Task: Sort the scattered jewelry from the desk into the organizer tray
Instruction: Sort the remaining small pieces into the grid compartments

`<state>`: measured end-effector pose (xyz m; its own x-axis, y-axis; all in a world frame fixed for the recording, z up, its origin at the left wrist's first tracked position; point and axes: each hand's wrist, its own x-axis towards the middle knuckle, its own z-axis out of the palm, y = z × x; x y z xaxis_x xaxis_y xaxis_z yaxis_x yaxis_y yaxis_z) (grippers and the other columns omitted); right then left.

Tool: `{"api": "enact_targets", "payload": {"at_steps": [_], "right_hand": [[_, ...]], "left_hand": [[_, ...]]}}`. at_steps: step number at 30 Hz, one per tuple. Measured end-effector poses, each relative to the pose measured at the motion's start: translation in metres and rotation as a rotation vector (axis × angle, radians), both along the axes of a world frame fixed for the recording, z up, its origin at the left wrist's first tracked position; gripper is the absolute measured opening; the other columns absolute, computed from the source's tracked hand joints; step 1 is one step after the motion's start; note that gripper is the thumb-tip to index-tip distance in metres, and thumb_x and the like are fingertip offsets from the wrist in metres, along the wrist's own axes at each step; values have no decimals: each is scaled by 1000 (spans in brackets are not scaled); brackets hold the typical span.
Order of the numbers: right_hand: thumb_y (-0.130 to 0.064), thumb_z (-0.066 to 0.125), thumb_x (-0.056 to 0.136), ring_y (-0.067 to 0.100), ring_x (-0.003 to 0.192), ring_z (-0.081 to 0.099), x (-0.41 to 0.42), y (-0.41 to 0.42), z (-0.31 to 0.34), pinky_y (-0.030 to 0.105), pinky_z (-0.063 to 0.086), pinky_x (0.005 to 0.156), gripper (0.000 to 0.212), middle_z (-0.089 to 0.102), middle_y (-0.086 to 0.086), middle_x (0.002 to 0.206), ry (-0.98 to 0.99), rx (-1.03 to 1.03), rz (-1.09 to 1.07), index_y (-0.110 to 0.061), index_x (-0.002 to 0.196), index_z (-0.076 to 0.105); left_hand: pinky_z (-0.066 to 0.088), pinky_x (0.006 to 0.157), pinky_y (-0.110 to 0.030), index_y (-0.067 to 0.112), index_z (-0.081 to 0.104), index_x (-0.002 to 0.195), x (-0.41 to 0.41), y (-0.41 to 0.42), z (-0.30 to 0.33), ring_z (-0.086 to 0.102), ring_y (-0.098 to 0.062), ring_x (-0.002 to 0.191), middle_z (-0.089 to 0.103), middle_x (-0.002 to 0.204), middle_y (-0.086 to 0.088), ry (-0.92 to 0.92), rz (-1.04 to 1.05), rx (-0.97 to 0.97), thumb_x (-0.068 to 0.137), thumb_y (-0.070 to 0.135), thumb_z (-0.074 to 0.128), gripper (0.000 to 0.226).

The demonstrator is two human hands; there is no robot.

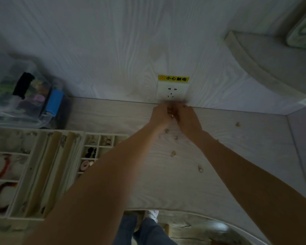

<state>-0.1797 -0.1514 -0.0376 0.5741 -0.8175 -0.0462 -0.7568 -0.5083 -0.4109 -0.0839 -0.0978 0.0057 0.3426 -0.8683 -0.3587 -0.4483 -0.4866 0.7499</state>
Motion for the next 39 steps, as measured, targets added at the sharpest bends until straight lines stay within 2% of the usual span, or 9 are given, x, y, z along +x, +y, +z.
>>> {"api": "enact_targets", "payload": {"at_steps": [4,6,8,13,17,25,29,33,39], "right_hand": [[-3,54,88,28,88,60,-2,7,15,39,48,78,6,64,16,93,-163,240,-59,-3,92,59],[-9,64,86,15,77,63,-2,15,29,29,52,69,10,65,8,84,-378,436,-164,-14,82,56],[-13,71,80,5,72,62,-1,24,41,21,50,66,17,64,-2,79,-453,491,-236,-20,81,56],[-1,72,76,24,84,65,15,56,68,32,54,81,12,66,10,81,-707,862,-401,-8,80,64],[10,61,82,17,78,64,31,85,91,17,54,71,13,63,13,79,-862,1062,-340,-2,76,63],[2,59,87,19,64,63,64,140,105,21,52,60,16,65,8,67,-743,1217,-228,-7,74,56],[6,57,87,15,55,63,73,160,103,17,52,54,20,63,7,58,-747,1256,-293,-4,70,57],[9,57,86,14,65,62,80,174,105,14,53,60,17,62,10,67,-750,1269,-295,-1,73,61],[15,58,80,17,74,64,86,188,108,20,55,77,17,63,13,74,-728,1180,-208,0,74,63]], "left_hand": [[40,79,-21,12,67,82,2,6,8,62,-17,94,69,93,-9,-27,-58,24,79,21,63,10],[39,75,-16,11,71,86,9,18,14,61,-15,92,69,92,-8,23,-27,-18,76,25,71,17],[39,75,-9,8,72,96,18,31,19,63,-14,97,71,98,-7,37,13,-74,77,18,74,21],[46,80,-10,15,71,102,37,70,31,66,-5,85,68,97,6,-32,124,-155,74,23,77,30],[36,61,-8,16,76,82,52,101,48,55,0,66,57,63,14,-176,117,-231,72,18,72,11],[37,54,-5,14,76,78,82,172,63,54,7,53,55,56,17,-243,116,-336,73,14,74,6],[42,58,-3,9,73,85,85,195,58,60,2,65,68,81,-1,-231,197,-336,70,14,77,16],[39,58,0,13,69,97,88,212,54,59,3,68,66,93,-3,-238,254,-302,71,20,78,28],[52,69,-18,8,67,107,95,225,57,67,-8,79,71,94,-3,-91,255,-251,71,20,79,40]]}}
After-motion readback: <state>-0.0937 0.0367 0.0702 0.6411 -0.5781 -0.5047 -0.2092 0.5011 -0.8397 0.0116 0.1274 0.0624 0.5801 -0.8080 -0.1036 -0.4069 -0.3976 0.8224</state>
